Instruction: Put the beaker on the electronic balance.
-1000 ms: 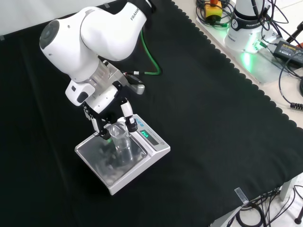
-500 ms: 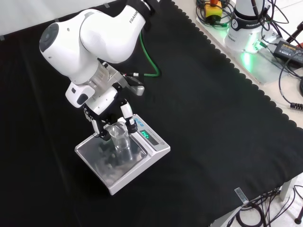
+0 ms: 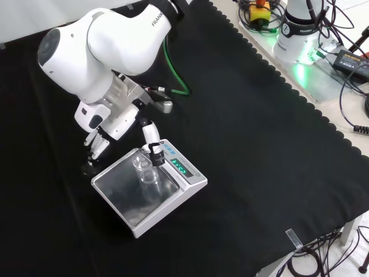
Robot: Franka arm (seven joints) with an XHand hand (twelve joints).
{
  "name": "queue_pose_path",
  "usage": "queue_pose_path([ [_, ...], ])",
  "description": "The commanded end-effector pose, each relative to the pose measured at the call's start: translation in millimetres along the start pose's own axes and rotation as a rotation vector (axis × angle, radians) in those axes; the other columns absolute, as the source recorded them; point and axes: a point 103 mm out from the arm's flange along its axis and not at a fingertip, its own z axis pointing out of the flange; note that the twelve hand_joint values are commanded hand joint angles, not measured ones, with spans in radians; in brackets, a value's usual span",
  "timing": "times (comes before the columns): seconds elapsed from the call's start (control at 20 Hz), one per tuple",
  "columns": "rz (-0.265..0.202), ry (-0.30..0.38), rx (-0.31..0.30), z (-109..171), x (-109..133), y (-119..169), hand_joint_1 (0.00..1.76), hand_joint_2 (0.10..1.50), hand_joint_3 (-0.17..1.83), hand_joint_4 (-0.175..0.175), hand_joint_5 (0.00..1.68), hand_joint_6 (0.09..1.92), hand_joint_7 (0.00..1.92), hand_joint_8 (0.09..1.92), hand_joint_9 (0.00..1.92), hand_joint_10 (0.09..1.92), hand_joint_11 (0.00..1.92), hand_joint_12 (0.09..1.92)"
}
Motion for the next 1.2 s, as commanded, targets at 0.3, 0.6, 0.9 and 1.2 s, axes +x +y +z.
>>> queue_pose_path([
  [0.3, -0.146, 0.199, 0.069, -30, -4, -32, 0.51, 0.66, 0.07, -0.051, 0.0, 0.09, 0.0, 0.09, 0.03, 0.09, 0.0, 0.93],
  [0.6, -0.38, 0.498, 0.031, -70, -17, -93, 0.49, 0.69, 0.01, -0.08, 0.1, 0.09, 0.03, 0.43, 0.01, 0.54, 0.0, 1.26],
  [0.9, -0.388, 0.546, -0.078, -80, -21, -156, 0.49, 0.71, 0.01, -0.094, 0.28, 0.09, 0.05, 0.82, 0.0, 0.89, 0.0, 1.47],
  [1.2, -0.32, 0.578, -0.137, -73, -30, -199, 0.5, 0.72, 0.01, -0.096, 0.32, 0.09, 0.08, 0.86, 0.0, 0.95, 0.0, 1.51],
])
